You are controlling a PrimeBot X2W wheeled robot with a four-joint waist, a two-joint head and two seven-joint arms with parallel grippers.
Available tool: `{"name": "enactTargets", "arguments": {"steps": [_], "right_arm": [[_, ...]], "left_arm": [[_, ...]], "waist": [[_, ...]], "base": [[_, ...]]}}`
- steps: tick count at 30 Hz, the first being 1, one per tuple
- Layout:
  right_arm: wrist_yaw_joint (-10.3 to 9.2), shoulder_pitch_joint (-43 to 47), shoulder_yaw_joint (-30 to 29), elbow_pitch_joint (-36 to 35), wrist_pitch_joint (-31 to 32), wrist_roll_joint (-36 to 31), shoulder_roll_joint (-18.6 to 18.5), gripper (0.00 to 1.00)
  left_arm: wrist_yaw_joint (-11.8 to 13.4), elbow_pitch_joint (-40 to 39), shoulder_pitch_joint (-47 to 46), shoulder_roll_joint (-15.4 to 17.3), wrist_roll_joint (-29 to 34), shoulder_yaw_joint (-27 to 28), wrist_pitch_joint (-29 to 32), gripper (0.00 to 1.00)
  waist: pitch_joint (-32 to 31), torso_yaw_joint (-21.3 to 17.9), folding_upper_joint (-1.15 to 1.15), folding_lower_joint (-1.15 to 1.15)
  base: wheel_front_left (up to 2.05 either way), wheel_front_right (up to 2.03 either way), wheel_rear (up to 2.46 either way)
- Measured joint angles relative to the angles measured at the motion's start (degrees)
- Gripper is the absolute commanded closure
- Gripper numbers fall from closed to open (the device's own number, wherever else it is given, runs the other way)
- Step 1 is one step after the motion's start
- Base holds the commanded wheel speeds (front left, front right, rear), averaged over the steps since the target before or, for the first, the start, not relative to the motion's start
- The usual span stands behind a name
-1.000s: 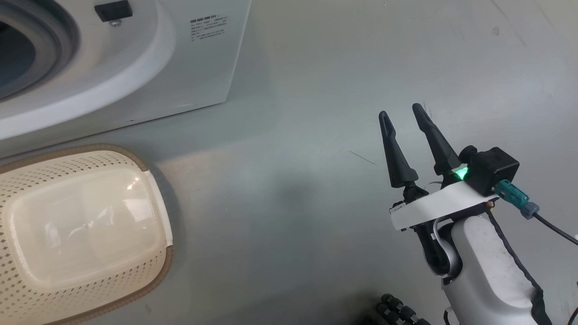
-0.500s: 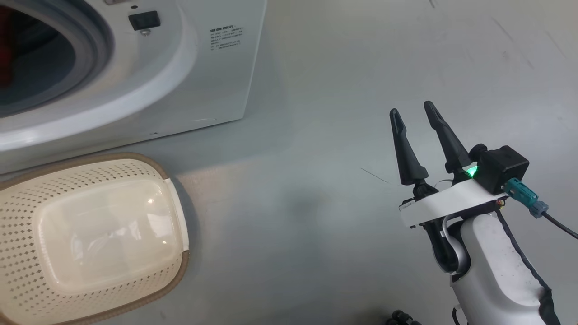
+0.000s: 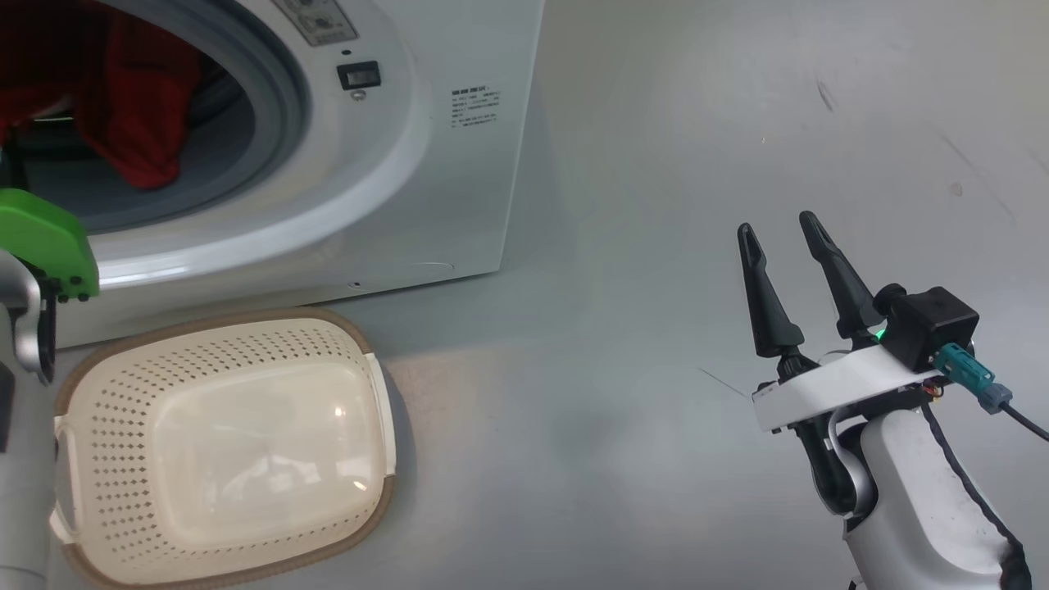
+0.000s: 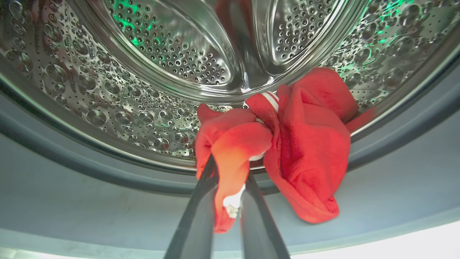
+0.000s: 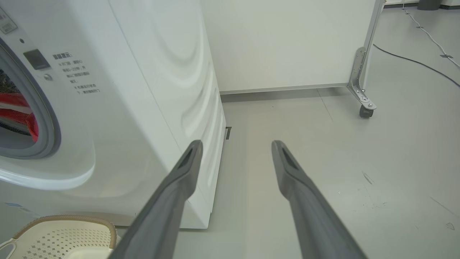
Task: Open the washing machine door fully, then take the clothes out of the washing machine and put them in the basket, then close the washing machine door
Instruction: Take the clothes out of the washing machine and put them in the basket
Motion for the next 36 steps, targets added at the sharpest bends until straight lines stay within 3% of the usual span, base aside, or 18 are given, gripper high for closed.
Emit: {"name": "enactTargets", "arguments": {"steps": [12,27,36], "right_arm": [[0.00,4.6,-0.7,0.9,0.0,-0.1,-0.3,0.00],[0.00,9.4,-1.3,1.2,0.0,-0.1,-0.6,0.00],[-0.04,10.9,-1.6,0.5,0.0,-0.1,-0.7,0.00]], "left_arm": [[-2.4,-0.2,7.1,-3.5,-3.3,0.2,-8.6,1.00],[-4.9,-4.7,17.1,-6.9,-5.0,-0.1,-10.3,1.00],[-5.0,-13.6,20.0,-8.6,-5.0,0.1,-10.3,1.00]], "waist": [[-7.4,4.7,0.00,0.00],[-15.8,8.8,0.00,0.00],[-18.6,10.9,0.00,0.00]], "base": [[0.00,0.00,0.00],[0.00,0.00,0.00],[0.00,0.00,0.00]]}}
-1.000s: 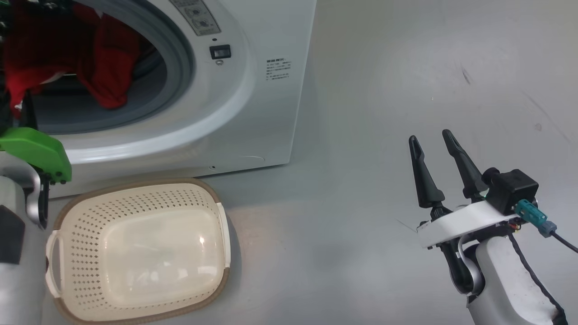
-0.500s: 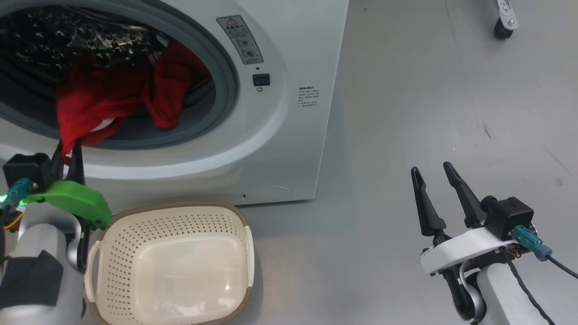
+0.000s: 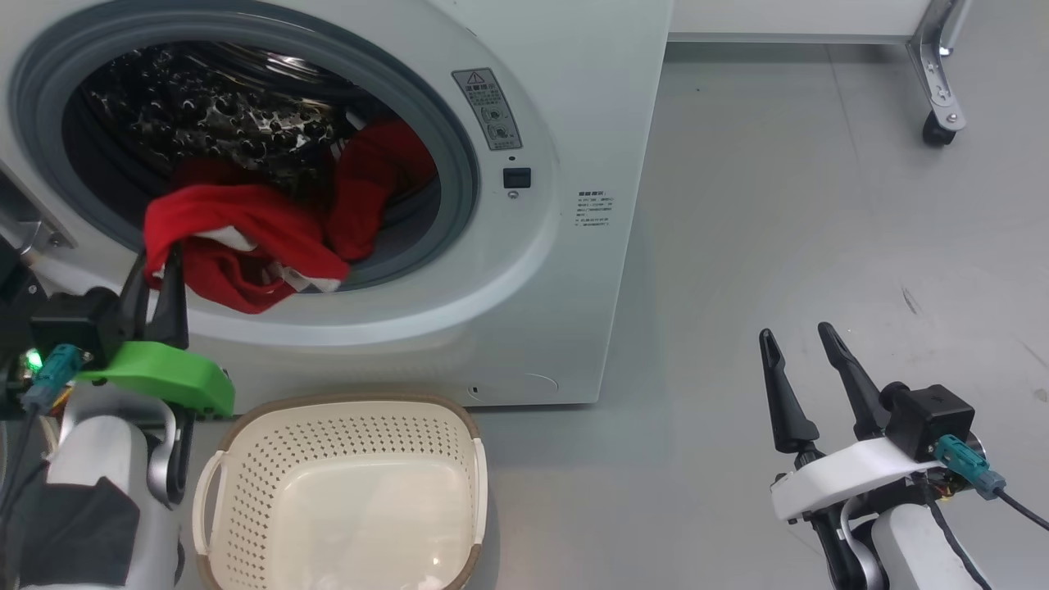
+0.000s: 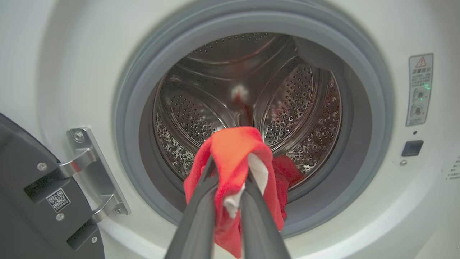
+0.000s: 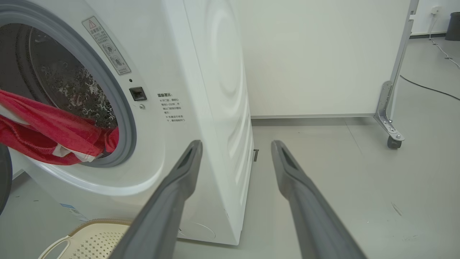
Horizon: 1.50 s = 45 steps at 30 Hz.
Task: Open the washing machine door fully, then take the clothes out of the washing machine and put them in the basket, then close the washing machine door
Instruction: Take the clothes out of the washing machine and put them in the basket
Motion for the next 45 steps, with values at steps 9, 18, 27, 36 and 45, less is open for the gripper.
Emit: {"name": "enactTargets", "arguments": {"steps": [9,18,27,36,45], "right_arm": [[0.00,0.5,0.4,-0.6,0.0,0.0,0.1,0.00],[0.00,0.5,0.4,-1.2,0.0,0.0,0.2,0.00],[-0.01,0.7,0.4,-1.4,0.0,0.0,0.1,0.00],[-0.01,0.7,0.6,-2.5,0.0,-0.1,0.1,0.00],[-0.01,0.5,1.4,-3.2,0.3,-0.3,0.0,0.00]], "left_arm": [[0.0,-11.5,1.6,-0.8,0.0,1.5,-0.2,1.00],[0.0,-18.4,5.0,-1.8,0.3,1.4,-0.2,1.00],[0.0,-24.4,6.9,-2.3,0.9,1.9,-0.2,1.00],[-0.4,-20.2,13.3,-3.0,1.0,-0.9,0.6,1.00],[-0.4,-13.2,17.1,-3.2,0.2,-1.9,5.4,1.00]], "waist": [[-0.7,0.9,0.00,0.00],[-0.5,0.9,0.00,0.00],[-0.2,0.7,0.00,0.00],[1.3,0.3,0.00,0.00],[3.5,-0.5,0.00,0.00]], "base": [[0.00,0.00,0.00],[0.00,0.00,0.00],[0.00,0.00,0.00],[0.00,0.00,0.00],[0.00,0.00,0.00]]}}
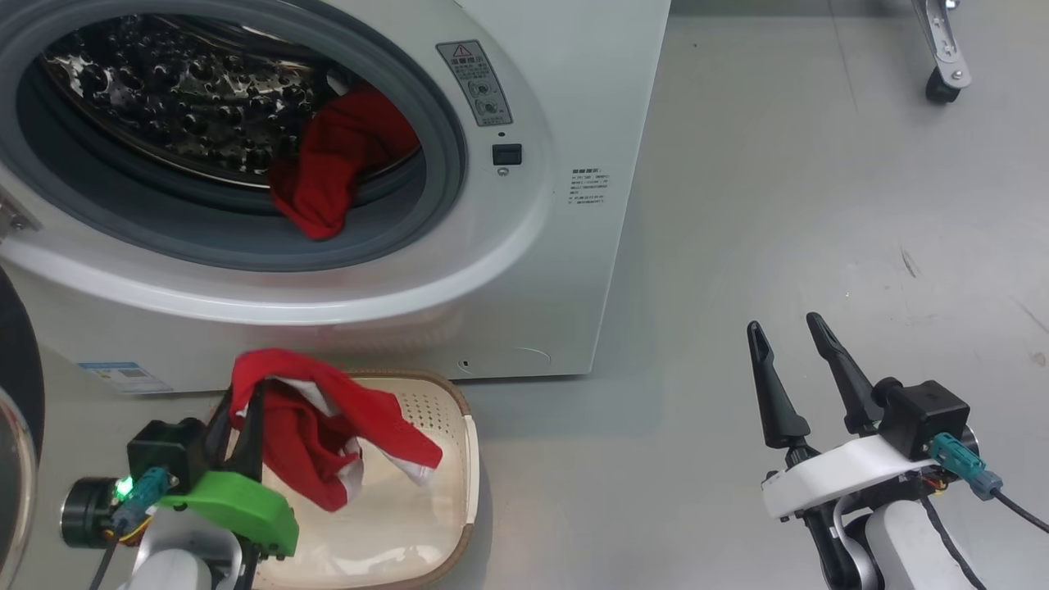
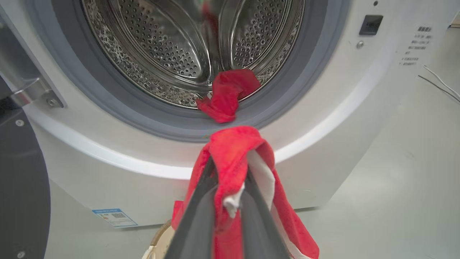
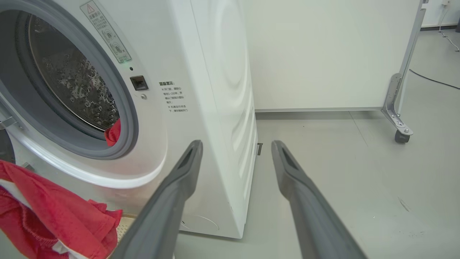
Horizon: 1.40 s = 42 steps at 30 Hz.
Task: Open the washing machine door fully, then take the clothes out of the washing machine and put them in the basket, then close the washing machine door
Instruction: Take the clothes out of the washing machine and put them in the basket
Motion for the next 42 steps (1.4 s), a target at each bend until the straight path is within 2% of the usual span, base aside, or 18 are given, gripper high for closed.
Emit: {"name": "enactTargets", "arguments": {"steps": [18,30,38,42], "right_arm": [[0.00,-3.0,1.5,-2.1,0.7,-1.0,-0.3,0.00],[0.00,-5.4,2.0,-2.4,0.7,-1.5,-0.3,0.00],[0.00,-6.0,1.2,-2.3,0.6,-1.5,-0.5,0.00],[0.01,-6.0,1.0,-2.2,0.6,-1.5,-0.7,0.00]], "left_arm": [[0.0,10.5,-0.7,0.1,1.3,-1.9,4.8,1.00],[0.0,15.6,-6.5,0.5,1.8,-1.8,4.2,1.00],[0.8,19.8,-9.6,1.7,1.8,-0.4,2.2,1.00],[2.9,24.2,-9.6,1.8,1.6,1.7,1.8,1.00]], "waist": [[6.7,-3.5,0.00,0.00],[12.0,-7.3,0.00,0.00],[14.7,-9.5,0.00,0.00],[15.5,-10.0,0.00,0.00]], "base": [[0.00,0.00,0.00],[0.00,0.00,0.00],[0.00,0.00,0.00],[0.00,0.00,0.00]]}}
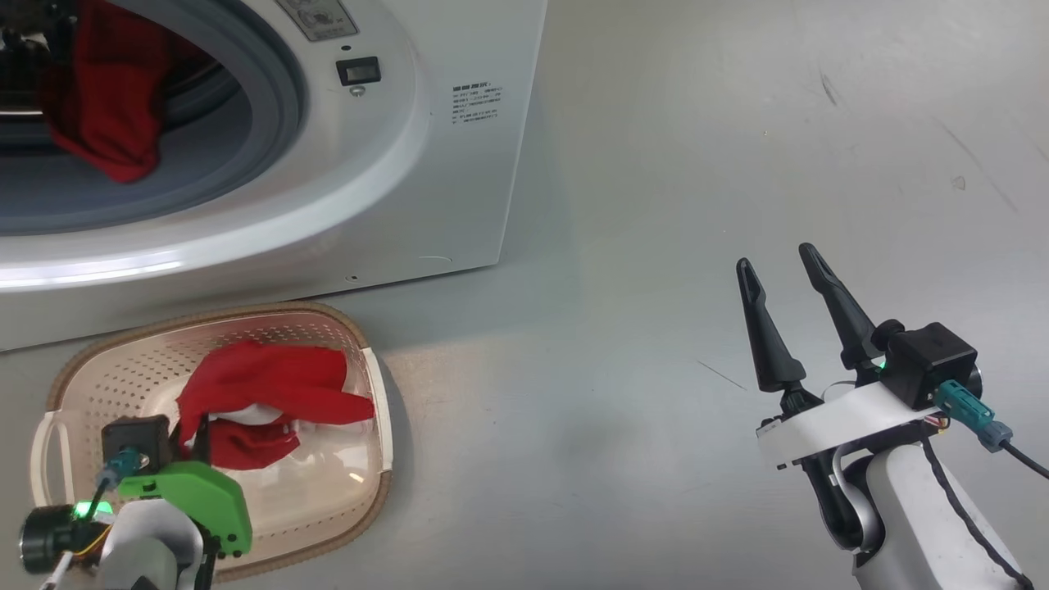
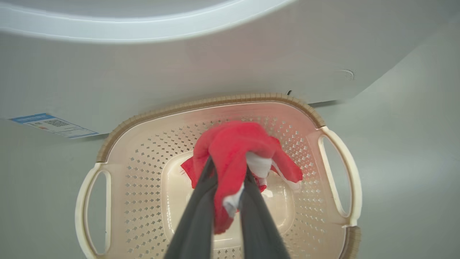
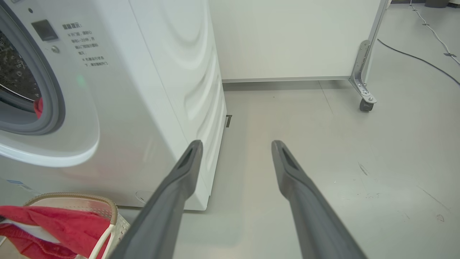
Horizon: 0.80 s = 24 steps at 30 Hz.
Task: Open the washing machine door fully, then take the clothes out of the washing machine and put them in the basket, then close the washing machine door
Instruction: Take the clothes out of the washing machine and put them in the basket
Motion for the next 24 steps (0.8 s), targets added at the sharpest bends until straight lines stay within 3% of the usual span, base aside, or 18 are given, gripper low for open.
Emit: {"name": "enactTargets", "arguments": {"steps": [12,24], "right_arm": [[-0.01,-0.3,-0.5,-0.3,0.0,-0.5,-1.0,0.00],[-0.01,-1.3,-0.4,-0.2,0.0,-0.5,-1.0,0.00]], "left_arm": [[1.1,8.3,-1.2,-1.0,-3.8,2.9,0.0,1.00],[1.1,13.1,-4.4,-1.5,-3.8,2.7,-2.0,1.00]], "waist": [[1.7,0.6,0.00,0.00],[2.0,0.9,0.00,0.00]], "base": [[0.00,0.00,0.00],[0.00,0.00,0.00]]}}
